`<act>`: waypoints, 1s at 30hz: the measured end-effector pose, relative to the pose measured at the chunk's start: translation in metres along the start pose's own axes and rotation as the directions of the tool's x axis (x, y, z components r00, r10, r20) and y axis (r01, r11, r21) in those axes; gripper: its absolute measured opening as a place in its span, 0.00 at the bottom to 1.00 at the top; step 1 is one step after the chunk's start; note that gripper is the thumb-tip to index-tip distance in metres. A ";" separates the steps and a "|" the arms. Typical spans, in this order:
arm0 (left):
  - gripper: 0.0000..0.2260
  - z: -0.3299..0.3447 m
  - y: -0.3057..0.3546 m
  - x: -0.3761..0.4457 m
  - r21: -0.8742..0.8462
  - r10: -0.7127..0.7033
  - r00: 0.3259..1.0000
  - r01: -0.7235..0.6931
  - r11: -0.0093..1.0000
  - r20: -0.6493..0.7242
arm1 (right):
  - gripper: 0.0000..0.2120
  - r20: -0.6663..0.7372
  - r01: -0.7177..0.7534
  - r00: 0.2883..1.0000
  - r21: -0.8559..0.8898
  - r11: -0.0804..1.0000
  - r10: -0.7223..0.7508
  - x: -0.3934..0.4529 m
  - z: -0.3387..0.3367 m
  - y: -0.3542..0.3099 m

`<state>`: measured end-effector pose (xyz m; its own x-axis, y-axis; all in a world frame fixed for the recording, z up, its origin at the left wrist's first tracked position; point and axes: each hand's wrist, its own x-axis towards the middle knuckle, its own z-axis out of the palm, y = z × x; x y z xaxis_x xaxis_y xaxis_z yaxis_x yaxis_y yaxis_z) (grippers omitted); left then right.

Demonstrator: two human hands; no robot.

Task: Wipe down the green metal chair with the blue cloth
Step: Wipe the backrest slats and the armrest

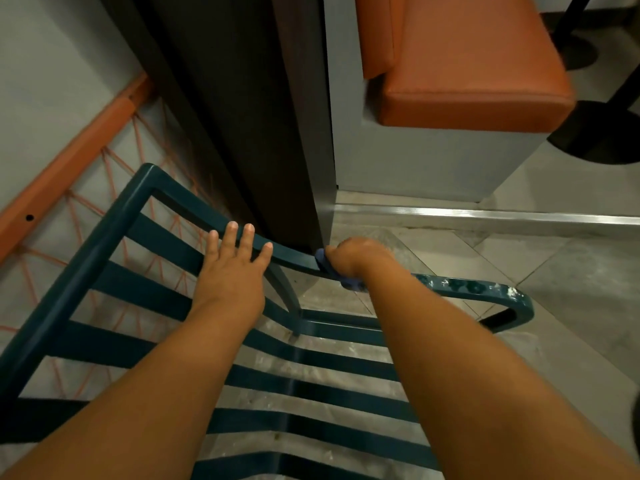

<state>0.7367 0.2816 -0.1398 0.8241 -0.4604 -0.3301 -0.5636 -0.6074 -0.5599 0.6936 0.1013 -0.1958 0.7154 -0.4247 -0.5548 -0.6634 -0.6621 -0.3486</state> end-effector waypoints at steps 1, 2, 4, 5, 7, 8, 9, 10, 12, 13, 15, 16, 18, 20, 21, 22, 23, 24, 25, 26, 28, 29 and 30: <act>0.40 0.001 0.001 0.001 -0.016 0.005 1.000 -0.005 1.000 -0.003 | 0.21 0.066 0.001 0.998 0.021 1.000 -0.003 0.003 -0.008 -0.004; 0.40 0.001 0.001 0.002 -0.030 0.008 1.000 -0.009 1.000 -0.007 | 0.20 0.111 0.026 0.993 0.039 0.999 -0.030 0.004 -0.013 -0.010; 0.40 0.002 0.002 0.004 -0.048 0.017 1.000 -0.017 0.999 -0.015 | 0.19 0.121 0.122 0.984 0.077 0.990 -0.130 -0.001 -0.014 -0.030; 0.39 0.003 0.002 0.004 -0.056 0.019 1.000 -0.020 0.998 -0.018 | 0.19 0.091 0.189 0.976 0.094 0.977 -0.198 -0.005 -0.008 -0.039; 0.39 0.004 0.003 0.004 -0.057 0.013 1.000 -0.014 0.998 -0.023 | 0.19 -0.026 0.253 0.967 0.154 0.955 -0.252 -0.009 0.008 -0.047; 0.39 0.003 0.002 0.004 -0.052 0.011 1.000 -0.012 0.999 -0.022 | 0.19 -0.076 0.249 0.968 0.180 0.952 -0.239 -0.007 0.015 -0.045; 0.40 0.003 0.001 0.004 -0.050 0.012 1.000 -0.013 0.999 -0.019 | 0.20 -0.092 0.238 0.970 0.176 0.955 -0.225 -0.005 0.019 -0.040; 0.40 0.002 0.001 0.004 -0.052 0.015 1.000 -0.016 0.999 -0.016 | 0.21 -0.080 0.213 0.976 0.142 0.967 -0.203 -0.002 0.019 -0.031; 0.40 0.000 0.000 0.004 -0.073 0.025 1.000 -0.026 0.997 -0.009 | 0.27 -0.030 0.095 0.995 0.057 0.994 -0.093 0.006 0.015 -0.012; 0.40 0.000 0.000 0.005 -0.087 0.026 1.000 -0.026 0.996 -0.005 | 0.31 -0.013 0.020 1.000 0.022 1.000 -0.020 0.007 0.012 -0.004; 0.41 0.000 0.001 0.006 -0.105 0.021 1.000 -0.021 0.994 0.004 | 0.30 -0.020 -0.060 0.998 -0.038 0.998 0.059 0.005 0.010 0.002; 0.42 0.001 0.001 0.007 -0.109 0.019 1.000 -0.018 0.994 0.009 | 0.26 -0.055 -0.029 0.998 -0.087 0.996 0.024 -0.001 0.012 0.002; 0.42 0.001 0.003 0.007 -0.111 0.010 1.000 -0.008 0.994 0.014 | 0.18 -0.211 0.138 0.963 -0.147 0.979 -0.168 -0.017 0.025 0.005; 0.41 0.000 0.006 0.005 -0.119 -0.003 1.000 0.004 0.993 0.013 | 0.18 -0.371 0.306 0.857 -0.192 0.932 -0.358 -0.035 0.041 0.018; 0.40 -0.001 0.007 0.004 -0.126 -0.010 1.000 0.012 0.992 0.016 | 0.19 -0.398 0.359 0.815 -0.225 0.906 -0.422 -0.039 0.047 0.026; 0.39 -0.002 0.007 0.003 -0.131 -0.014 1.000 0.017 0.991 0.020 | 0.21 -0.380 0.385 0.803 -0.258 0.886 -0.459 -0.039 0.049 0.035; 0.37 -0.004 0.007 0.001 -0.131 -0.015 1.000 0.018 0.991 0.022 | 0.23 -0.334 0.397 0.810 -0.292 0.870 -0.482 -0.038 0.046 0.042; 0.36 -0.006 0.008 0.001 -0.126 -0.017 1.000 0.020 0.992 0.021 | 0.23 -0.296 0.393 0.825 -0.311 0.866 -0.481 -0.038 0.038 0.047; 0.34 -0.008 0.008 0.000 -0.114 -0.023 0.999 0.025 0.993 0.022 | 0.20 -0.268 0.382 0.842 -0.319 0.868 -0.469 -0.037 0.029 0.050; 0.34 -0.010 0.009 -0.001 -0.096 -0.032 0.999 0.034 0.995 0.028 | 0.17 -0.241 0.365 0.863 -0.311 0.877 -0.444 -0.038 0.019 0.053; 0.35 -0.014 0.015 -0.004 -0.055 -0.061 0.997 0.063 0.996 0.044 | 0.14 -0.162 0.310 0.919 -0.269 0.912 -0.361 -0.038 0.003 0.059; 0.37 -0.015 0.019 -0.006 -0.045 -0.071 0.996 0.073 0.996 0.048 | 0.14 -0.139 0.285 0.934 -0.263 0.922 -0.329 -0.039 0.001 0.062; 0.38 -0.016 0.024 -0.008 -0.051 -0.065 0.997 0.067 0.996 0.048 | 0.15 -0.141 0.275 0.936 -0.272 0.922 -0.321 -0.042 0.002 0.064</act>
<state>0.7154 0.2606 -0.1385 0.8605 -0.3889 -0.3289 -0.5093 -0.6689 -0.5415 0.6205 0.0780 -0.1968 0.9140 -0.2720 -0.3010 -0.3549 -0.8955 -0.2686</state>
